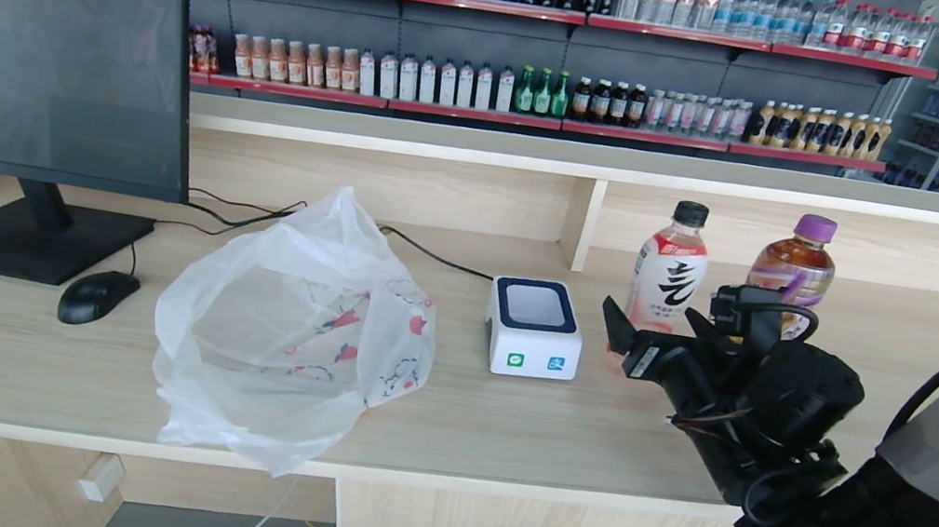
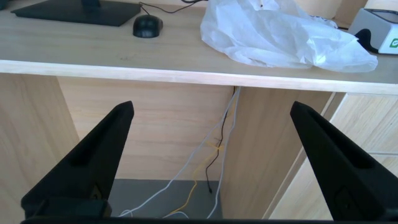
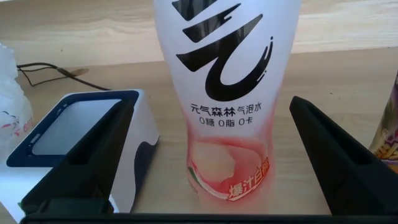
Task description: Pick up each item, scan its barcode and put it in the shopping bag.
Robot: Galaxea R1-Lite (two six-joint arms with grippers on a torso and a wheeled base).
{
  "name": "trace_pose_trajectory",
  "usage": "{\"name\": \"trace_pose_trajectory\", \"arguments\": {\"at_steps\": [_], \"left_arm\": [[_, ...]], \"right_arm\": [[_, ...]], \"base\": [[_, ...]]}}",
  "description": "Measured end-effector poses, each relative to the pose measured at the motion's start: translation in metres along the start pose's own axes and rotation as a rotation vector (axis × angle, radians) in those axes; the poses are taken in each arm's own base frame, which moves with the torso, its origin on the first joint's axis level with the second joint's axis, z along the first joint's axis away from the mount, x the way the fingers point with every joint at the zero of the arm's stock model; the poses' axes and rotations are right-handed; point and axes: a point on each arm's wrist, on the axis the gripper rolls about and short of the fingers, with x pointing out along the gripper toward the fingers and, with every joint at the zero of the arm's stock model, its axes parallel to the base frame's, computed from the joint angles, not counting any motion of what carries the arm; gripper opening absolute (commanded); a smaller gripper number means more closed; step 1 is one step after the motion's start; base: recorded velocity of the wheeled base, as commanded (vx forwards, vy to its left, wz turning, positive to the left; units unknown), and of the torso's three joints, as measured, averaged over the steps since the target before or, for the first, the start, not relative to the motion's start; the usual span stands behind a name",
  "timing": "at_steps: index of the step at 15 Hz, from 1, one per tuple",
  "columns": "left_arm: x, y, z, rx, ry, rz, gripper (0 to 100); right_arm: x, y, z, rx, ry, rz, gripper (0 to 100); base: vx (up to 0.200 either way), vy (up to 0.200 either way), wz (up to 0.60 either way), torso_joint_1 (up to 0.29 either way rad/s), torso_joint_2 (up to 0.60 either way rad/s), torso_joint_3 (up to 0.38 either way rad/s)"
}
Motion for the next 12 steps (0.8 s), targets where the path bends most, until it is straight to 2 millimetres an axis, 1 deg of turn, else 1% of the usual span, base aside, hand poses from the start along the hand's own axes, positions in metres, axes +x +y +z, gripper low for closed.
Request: {"name": "trace_pose_trajectory", "arguments": {"at_steps": [6,12], "left_arm": [[0.000,0.000,0.000,0.000,0.000,-0.001,100],[0.000,0.000,0.000,0.000,0.000,-0.001,100]], "right_arm": [[0.011,-0.007,-0.003,-0.003,-0.014,-0.020,100],[0.017,-0.007,-0.005,-0.001,-0.026,-0.022,100]], "base": [[0.000,0.000,0.00,0.000,0.00,0.000],[0.000,0.000,0.00,0.000,0.00,0.000]]}}
